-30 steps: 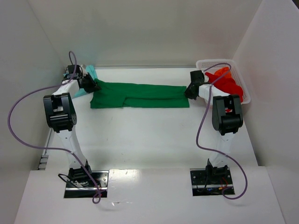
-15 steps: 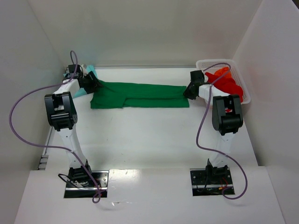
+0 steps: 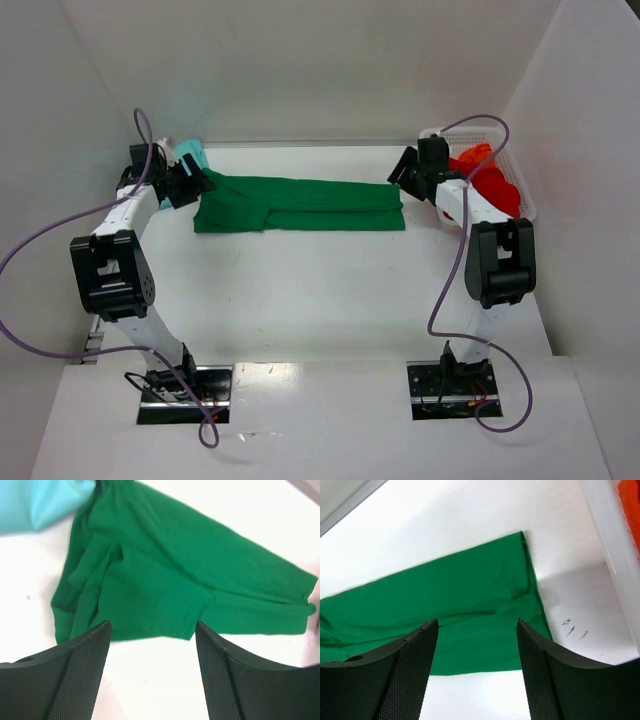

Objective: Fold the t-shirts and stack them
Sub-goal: Fold the other side of the tshirt into a rectangle

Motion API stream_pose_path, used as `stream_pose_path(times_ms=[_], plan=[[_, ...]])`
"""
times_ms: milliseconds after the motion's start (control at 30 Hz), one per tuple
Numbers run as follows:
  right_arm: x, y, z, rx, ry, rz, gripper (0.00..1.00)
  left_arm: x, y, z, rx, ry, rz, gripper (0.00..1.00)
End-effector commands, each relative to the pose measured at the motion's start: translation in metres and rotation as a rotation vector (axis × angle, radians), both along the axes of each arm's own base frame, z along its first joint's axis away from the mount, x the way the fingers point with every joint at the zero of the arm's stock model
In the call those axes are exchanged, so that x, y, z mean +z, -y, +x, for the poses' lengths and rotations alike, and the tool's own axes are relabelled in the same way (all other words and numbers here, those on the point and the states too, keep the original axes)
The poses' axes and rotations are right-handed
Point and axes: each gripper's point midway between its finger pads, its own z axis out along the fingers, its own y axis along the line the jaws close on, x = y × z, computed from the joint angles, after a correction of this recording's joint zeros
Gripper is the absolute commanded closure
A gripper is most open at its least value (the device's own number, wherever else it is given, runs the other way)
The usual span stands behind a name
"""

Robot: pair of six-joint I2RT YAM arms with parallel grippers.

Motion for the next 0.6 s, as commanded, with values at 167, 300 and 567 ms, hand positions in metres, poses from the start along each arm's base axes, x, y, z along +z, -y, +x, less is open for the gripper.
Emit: stream_pose_path(times_ms=[167, 300, 567], plan=[[0.041, -0.037, 0.007, 0.169, 0.114, 0.029, 0.35, -0.049, 0.006, -0.025, 0.028, -0.133, -0.062, 0.30], [0.041, -0.050, 0.004, 0.195, 0.113, 0.031, 0.38, -0.062, 0.005, -0.019, 0.023, -0.153, -0.061, 0.32], [0.040, -0.052, 0.000, 0.177, 0.102, 0.035, 0.38, -0.087, -0.006, -0.009, 0.056, -0.193, -0.030, 0.32]])
